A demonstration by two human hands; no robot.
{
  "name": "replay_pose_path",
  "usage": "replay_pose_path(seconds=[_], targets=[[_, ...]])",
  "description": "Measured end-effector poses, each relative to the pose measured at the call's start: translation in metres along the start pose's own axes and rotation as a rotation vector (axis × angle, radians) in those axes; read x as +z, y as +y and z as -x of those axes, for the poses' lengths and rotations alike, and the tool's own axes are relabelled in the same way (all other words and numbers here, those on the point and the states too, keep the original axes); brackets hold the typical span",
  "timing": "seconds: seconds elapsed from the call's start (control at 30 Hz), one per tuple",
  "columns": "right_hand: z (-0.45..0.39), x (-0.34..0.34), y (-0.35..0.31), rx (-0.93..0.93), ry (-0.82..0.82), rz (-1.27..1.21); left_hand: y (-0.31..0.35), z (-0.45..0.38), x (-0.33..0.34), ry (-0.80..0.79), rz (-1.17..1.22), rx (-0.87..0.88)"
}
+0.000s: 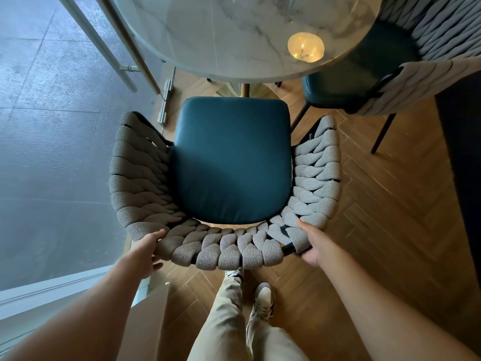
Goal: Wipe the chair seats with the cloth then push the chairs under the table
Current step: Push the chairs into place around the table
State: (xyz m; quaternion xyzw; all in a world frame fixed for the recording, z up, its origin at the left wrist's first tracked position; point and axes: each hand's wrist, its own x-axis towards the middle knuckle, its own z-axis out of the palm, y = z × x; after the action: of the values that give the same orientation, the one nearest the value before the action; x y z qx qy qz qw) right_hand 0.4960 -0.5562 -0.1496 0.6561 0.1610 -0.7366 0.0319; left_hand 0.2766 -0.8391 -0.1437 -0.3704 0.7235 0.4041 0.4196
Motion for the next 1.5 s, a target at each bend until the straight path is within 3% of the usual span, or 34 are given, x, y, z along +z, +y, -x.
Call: replay_pose_path(seconds=[0.27,0.37,0.47,0.7,0.87,1.0,1.17,1.3,1.5], targets=[[-0.005,-0.001,0.003,-0.009,0.008,0.026,0.001,0.000,-0.006,0.019,-0.105,0.004],[-0.009,-0.005,0.005,-0.044,0.055,0.066,0.005,0.008,-0.013,-0.006,-0.290,-0.017],[-0.010,-0.012,0.004,-0.102,0.104,0.100,0.016,0.028,-0.024,-0.052,-0.619,-0.015],[0.037,-0.008,-0.015,-0.351,0.280,0.247,0.051,0.075,-0.018,0.088,-1.010,0.320],[0.054,-0.021,-0.028,-0.445,0.310,0.373,0.066,0.087,0.023,-0.040,-0.908,0.636],[0.065,-0.037,-0.051,-0.524,0.347,0.434,0.080,0.110,0.077,-0.028,-0.838,0.856],[0.076,-0.065,-0.103,-0.621,0.312,0.519,0.086,0.130,0.154,-0.104,-0.683,0.801],[0.070,-0.109,-0.150,-0.681,0.229,0.627,0.076,0.167,0.226,-0.163,-0.656,0.858],[0.084,-0.188,-0.238,-0.764,0.167,0.742,0.059,0.233,0.349,-0.103,-0.542,0.860]])
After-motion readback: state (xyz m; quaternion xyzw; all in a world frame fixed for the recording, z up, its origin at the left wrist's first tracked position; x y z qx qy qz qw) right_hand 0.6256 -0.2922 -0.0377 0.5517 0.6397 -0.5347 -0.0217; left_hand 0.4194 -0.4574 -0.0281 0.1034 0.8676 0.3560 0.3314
